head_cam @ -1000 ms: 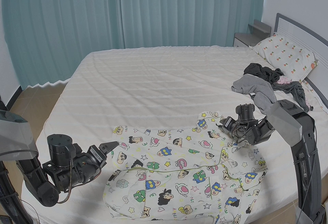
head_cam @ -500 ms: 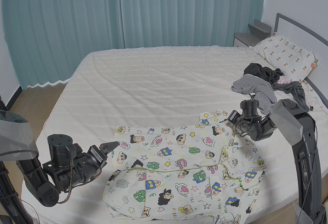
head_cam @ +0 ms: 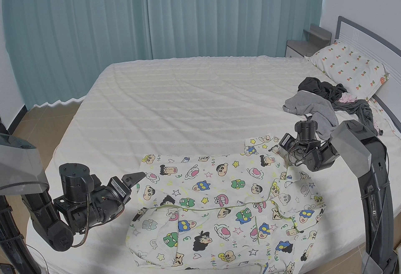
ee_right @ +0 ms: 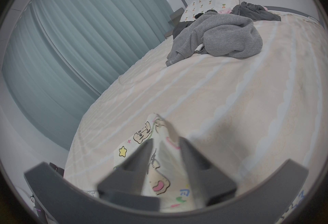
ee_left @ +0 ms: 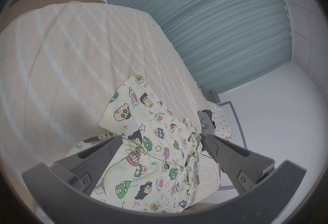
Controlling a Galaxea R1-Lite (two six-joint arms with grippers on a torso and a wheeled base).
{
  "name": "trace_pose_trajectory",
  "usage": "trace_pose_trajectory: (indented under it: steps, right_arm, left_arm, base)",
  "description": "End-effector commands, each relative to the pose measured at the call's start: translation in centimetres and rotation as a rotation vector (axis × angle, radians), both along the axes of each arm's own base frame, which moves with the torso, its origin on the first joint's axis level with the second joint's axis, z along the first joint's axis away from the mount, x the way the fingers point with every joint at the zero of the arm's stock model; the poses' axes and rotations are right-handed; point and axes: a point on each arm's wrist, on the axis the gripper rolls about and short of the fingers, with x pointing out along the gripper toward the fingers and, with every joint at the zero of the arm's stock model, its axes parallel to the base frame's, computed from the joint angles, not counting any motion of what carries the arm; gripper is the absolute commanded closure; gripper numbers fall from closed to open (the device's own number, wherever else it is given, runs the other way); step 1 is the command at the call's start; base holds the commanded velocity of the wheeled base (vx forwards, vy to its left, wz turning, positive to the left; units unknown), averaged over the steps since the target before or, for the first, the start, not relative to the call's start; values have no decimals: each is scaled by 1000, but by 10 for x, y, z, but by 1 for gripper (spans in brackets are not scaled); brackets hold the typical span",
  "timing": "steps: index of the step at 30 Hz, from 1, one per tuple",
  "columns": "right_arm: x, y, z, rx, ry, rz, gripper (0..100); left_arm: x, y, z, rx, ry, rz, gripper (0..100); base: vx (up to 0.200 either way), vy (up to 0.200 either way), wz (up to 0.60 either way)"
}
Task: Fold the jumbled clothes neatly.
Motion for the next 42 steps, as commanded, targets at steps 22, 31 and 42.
trace_pose_trajectory:
  steps: [22, 31, 42]
  right_arm:
    - [-60, 17, 28, -59, 46, 86, 0]
    - [-70, 16, 25, -64, 78, 89, 0]
    - [-77, 18, 30, -64, 82, 98, 0]
  left_arm:
    - [147, 31, -72, 311, -47, -199, 0]
    - [163, 33, -85, 380, -30, -237, 0]
    - [183, 35, -102, 404, 0, -245, 0]
  base:
    - [0, 0, 0]
    - [0, 0, 0]
    - [0, 0, 0]
